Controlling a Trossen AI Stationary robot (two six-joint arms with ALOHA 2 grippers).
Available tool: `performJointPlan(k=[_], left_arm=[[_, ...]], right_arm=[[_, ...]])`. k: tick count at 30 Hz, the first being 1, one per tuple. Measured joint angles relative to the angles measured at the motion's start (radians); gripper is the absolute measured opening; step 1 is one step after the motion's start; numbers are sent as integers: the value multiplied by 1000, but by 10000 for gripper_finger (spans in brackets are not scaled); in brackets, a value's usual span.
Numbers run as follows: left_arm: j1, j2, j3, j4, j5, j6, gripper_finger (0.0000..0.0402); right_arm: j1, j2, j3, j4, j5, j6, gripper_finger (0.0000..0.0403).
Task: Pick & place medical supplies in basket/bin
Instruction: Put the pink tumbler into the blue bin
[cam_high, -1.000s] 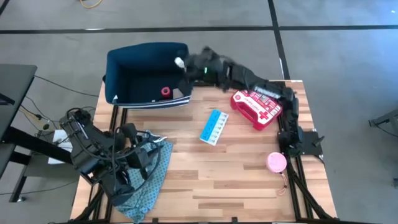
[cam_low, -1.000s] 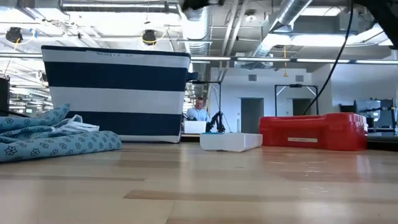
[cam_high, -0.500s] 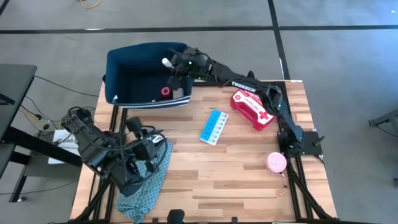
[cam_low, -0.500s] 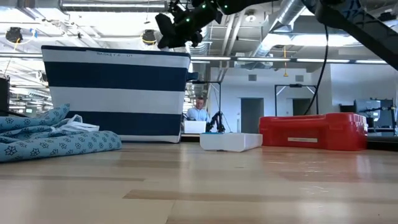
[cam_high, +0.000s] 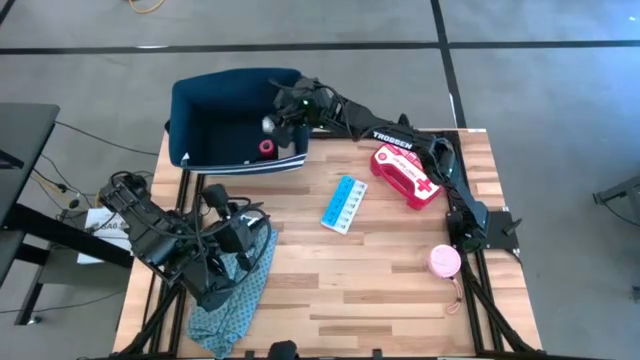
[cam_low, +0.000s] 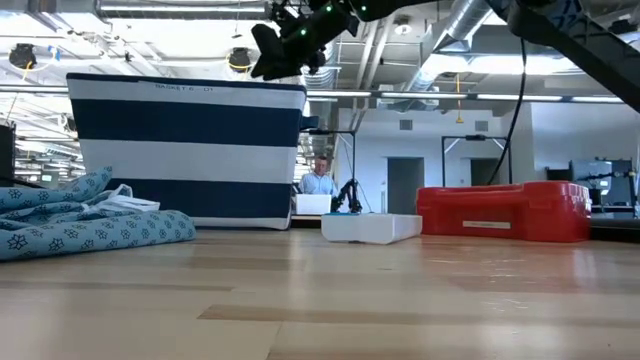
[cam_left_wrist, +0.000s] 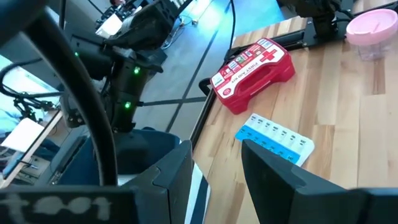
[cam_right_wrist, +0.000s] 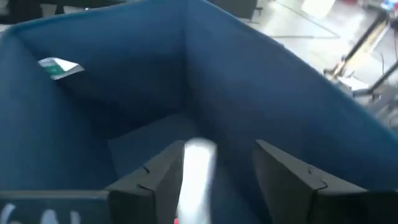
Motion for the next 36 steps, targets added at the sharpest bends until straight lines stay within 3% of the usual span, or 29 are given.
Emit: performJointPlan(k=[5, 10, 14, 17, 20, 24, 26, 31, 36], left_arm=[[10, 0, 0, 0, 2, -24, 130], [15, 0, 0, 0, -2, -23, 130], [34, 0, 0, 0, 4, -22, 130], [54, 0, 0, 0, -5, 38, 130], [84, 0, 0, 0, -67, 95, 130], [115, 0, 0, 0, -133, 157, 130], [124, 0, 0, 0, -182, 190, 130], [149, -18, 0, 0, -272, 229, 130], [180, -24, 0, 0, -244, 238, 130]], right_arm=[[24, -38, 11, 17, 0, -24, 205], [59, -132, 27, -96, 46, -96, 201], [120, -264, 27, -318, 199, -161, 190], [171, -363, 29, -542, 272, -122, 182], [221, -445, 29, -785, 275, -28, 176], [284, -525, 28, -1135, 271, 260, 169], [309, -564, -26, -1101, 263, 381, 167], [383, -693, -196, -1134, 75, 488, 164], [466, -791, -451, -1127, 91, 711, 164]])
